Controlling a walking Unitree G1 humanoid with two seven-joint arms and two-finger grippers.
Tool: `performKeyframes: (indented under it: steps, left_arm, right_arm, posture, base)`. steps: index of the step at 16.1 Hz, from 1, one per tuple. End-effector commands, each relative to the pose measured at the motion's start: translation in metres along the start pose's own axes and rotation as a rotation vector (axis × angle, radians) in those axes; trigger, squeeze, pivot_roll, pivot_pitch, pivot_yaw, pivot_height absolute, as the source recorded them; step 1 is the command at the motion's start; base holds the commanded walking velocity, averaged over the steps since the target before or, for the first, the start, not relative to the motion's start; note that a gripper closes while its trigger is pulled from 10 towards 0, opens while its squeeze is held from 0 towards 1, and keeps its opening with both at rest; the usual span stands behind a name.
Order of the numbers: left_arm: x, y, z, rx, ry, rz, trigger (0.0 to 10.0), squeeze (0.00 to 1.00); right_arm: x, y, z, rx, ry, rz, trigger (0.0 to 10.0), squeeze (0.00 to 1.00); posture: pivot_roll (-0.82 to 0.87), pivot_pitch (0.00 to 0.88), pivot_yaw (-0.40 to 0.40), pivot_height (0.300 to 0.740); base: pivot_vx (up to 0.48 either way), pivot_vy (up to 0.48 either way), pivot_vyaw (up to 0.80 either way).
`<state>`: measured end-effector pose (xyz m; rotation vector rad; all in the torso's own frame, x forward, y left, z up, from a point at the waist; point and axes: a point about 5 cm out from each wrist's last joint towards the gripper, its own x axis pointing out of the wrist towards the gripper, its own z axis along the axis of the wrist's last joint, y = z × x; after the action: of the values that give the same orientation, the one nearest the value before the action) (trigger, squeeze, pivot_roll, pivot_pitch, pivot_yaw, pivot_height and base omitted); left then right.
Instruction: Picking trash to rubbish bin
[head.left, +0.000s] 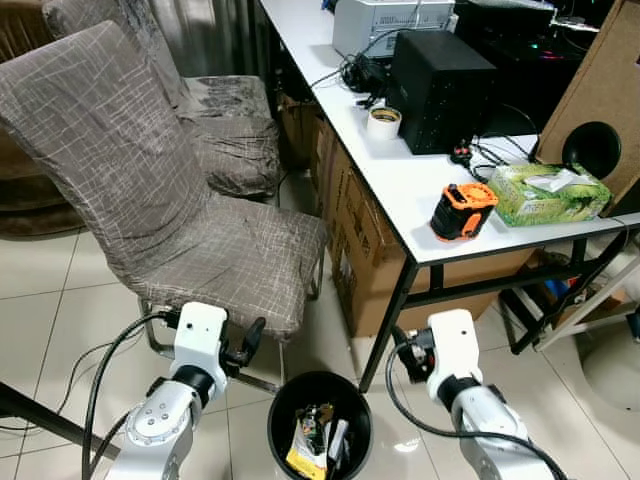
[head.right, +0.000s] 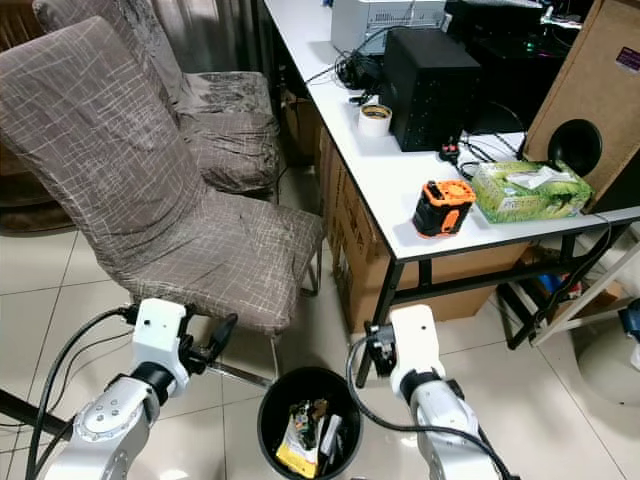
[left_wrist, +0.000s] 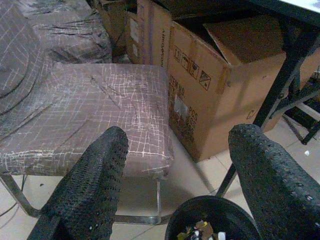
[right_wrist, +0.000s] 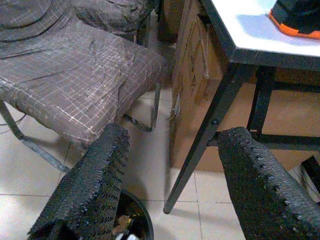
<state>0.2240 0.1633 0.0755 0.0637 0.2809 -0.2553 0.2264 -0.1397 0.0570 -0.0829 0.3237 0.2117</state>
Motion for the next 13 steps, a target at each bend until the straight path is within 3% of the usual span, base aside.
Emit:
performKeyframes:
  steps: [1,13]
  left_arm:
    - [0.0004,-0.0002,0.0055,0.016,-0.010,0.006,10.0,0.00]
    - [-0.0053,-0.0023,0.0095,0.058,-0.020,0.001,10.0,0.00]
  right_arm:
    - [0.0003,-0.0029,-0.0009,-0.003,0.001,-0.019,10.0,0.00]
    - [-0.0003,0.0024,0.0027,-0.045,-0.042,0.047,10.0,0.00]
  posture:
    - [-0.08,0.000,-0.037,0.740]
    - [-0.06,0.000,-0.058,0.740]
  base:
    - [-0.292,0.000,0.00]
    - [-0.307,0.000,0.00]
